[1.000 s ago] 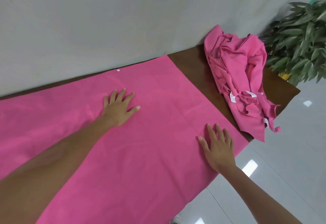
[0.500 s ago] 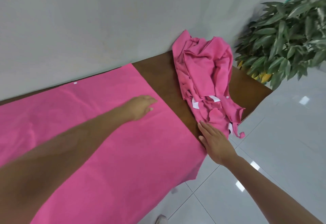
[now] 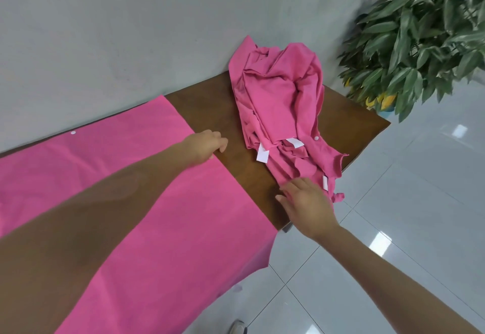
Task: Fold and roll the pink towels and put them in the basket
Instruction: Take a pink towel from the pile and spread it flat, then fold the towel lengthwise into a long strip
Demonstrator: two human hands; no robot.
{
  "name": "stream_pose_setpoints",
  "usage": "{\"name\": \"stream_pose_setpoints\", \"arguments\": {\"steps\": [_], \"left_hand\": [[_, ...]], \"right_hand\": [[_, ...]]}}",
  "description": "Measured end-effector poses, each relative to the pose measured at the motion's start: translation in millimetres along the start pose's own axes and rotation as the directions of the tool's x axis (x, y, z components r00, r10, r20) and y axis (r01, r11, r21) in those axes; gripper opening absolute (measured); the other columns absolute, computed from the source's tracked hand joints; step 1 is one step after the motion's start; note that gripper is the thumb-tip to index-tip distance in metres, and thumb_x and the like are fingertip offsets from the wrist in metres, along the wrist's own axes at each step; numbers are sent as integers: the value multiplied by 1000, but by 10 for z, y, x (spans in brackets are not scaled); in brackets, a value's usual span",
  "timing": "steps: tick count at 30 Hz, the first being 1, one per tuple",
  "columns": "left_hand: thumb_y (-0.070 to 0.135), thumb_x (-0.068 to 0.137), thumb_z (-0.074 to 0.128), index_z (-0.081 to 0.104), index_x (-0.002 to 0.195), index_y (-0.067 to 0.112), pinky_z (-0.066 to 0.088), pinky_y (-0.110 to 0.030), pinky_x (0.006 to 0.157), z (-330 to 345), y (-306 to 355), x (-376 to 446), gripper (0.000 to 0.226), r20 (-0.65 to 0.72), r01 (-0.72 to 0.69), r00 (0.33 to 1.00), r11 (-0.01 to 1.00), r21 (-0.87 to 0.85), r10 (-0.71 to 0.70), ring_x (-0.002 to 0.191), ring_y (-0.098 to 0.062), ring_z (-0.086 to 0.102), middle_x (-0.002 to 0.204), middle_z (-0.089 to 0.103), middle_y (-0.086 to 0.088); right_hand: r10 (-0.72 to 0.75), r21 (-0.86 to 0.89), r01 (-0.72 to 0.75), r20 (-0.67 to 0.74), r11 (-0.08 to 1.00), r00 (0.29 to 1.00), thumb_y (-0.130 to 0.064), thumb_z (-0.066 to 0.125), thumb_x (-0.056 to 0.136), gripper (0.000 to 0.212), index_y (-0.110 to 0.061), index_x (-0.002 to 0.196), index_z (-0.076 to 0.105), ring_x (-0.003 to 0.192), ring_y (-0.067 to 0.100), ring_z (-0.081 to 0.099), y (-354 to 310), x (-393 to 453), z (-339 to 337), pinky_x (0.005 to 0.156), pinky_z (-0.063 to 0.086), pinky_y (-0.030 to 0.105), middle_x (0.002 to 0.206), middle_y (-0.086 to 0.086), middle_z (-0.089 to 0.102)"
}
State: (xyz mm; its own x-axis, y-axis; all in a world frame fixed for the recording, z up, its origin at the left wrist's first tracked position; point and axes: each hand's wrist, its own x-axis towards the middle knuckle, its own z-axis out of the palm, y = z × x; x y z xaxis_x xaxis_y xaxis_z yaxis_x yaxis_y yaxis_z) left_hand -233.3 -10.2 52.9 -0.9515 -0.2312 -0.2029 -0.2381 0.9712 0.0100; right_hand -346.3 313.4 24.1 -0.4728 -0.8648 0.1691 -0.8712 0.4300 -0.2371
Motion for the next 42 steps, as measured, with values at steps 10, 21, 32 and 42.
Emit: {"name": "stream_pose_setpoints", "arguments": {"steps": [10,21,32,42], "left_hand": [[-4,80,49,50,88,19,46,-40,67,-96,15,20,24,137,-17,990,985,174,-7,91,-20,39,93,42,0],[6,90,49,40,86,22,50,-44,69,-233,-92,-438,18,4,-87,996,954,286,89,90,-19,43,81,55,1],[27,100,53,53,105,10,49,-39,72,-314,-478,-1476,17,-108,-86,989,982,166,105,93,-28,59,103,57,-7],[22,97,61,41,86,17,48,-42,76,-85,-917,-2510,23,-179,-141,973,990,18,142,88,-31,58,95,57,-10]], "right_hand": [[193,153,-223,189,963,963,-57,69,83,34,-25,92,61,94,16,37,-602,-74,216,88,31,34,100,-6,51],[264,284,-307,180,908,947,-36,71,88,24,-23,80,52,78,21,54,-823,-425,92,84,43,37,73,-8,58],[352,390,-344,52,854,935,-29,64,96,22,-28,80,49,76,14,58,-1475,-1058,-39,70,50,37,76,-11,61],[477,357,-434,-36,827,878,-48,51,100,22,-30,87,53,67,9,58,-2535,-1570,150,61,49,33,71,-11,60]]}}
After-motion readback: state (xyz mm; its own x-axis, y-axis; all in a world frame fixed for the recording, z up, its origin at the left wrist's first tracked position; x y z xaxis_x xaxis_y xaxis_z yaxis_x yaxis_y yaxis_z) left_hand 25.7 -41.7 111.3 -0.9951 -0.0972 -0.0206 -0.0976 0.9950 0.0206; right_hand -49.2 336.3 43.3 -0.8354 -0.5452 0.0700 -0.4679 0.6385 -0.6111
